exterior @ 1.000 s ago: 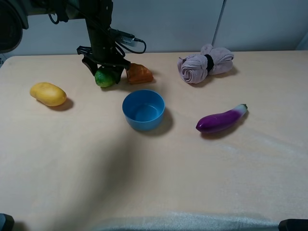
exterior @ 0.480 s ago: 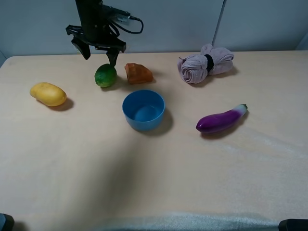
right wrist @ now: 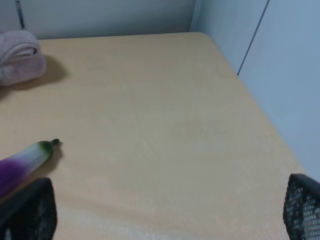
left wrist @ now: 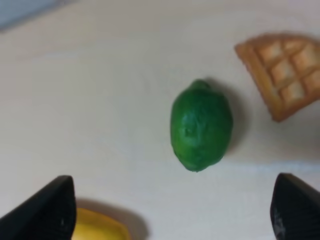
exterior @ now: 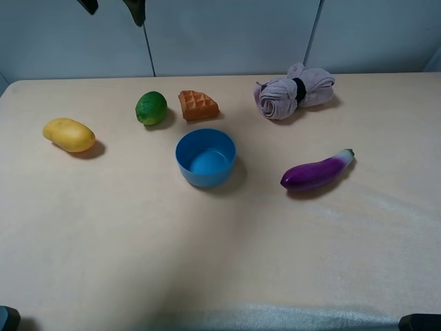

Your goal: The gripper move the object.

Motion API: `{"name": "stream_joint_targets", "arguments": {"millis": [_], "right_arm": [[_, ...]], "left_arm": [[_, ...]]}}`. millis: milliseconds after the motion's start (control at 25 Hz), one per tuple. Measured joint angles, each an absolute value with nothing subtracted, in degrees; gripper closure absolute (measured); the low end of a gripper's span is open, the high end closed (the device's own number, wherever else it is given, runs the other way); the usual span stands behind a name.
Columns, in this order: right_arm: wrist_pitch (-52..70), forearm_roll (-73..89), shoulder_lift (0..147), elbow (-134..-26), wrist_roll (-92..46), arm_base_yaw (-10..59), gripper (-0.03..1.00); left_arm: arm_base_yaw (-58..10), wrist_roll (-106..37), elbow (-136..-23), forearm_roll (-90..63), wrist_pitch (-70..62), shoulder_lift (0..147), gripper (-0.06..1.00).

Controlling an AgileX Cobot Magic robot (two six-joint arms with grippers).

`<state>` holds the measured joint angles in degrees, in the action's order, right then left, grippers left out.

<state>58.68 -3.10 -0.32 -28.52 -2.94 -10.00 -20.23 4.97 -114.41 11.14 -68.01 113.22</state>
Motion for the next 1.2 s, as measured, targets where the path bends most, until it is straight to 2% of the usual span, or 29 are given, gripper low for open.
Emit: {"name": "stream_joint_targets", "arguments": {"millis": [240, 720, 760, 840, 880, 1000, 1200], "right_arm": [[58.68, -3.1, -0.32, -28.52, -2.94, -10.0, 0.27], [58.68, -3.1, -0.32, -28.52, -2.94, -10.0, 0.27], [58.68, -3.1, -0.32, -28.52, -2.94, -10.0, 0.27], [58.68, -3.1, -0.32, -28.52, -2.94, -10.0, 0.27], [58.68, -3.1, -0.32, -28.52, -2.94, -10.0, 0.27], [58.68, -3.1, -0.32, -28.52, -2.94, -10.0, 0.27], [58.68, -3.1, -0.32, -28.52, -2.94, -10.0, 0.27]], "left_arm": [[-17.66, 4.97, -110.65, 11.14, -68.07, 101.55, 0.1], [-0.48, 3.78, -70.56, 11.38, -65.65, 56.63, 0.1], [-0.48, 3.78, -70.56, 11.38, -65.65, 56.63, 0.1], [1.3, 3.67, -62.62, 11.57, -65.7, 45.62, 0.1], [1.3, 3.67, -62.62, 11.57, -65.7, 45.62, 0.1], [1.44, 3.67, -54.41, 11.47, -67.22, 32.71, 0.1], [1.44, 3.59, -47.13, 8.68, -68.16, 19.74, 0.1]]}}
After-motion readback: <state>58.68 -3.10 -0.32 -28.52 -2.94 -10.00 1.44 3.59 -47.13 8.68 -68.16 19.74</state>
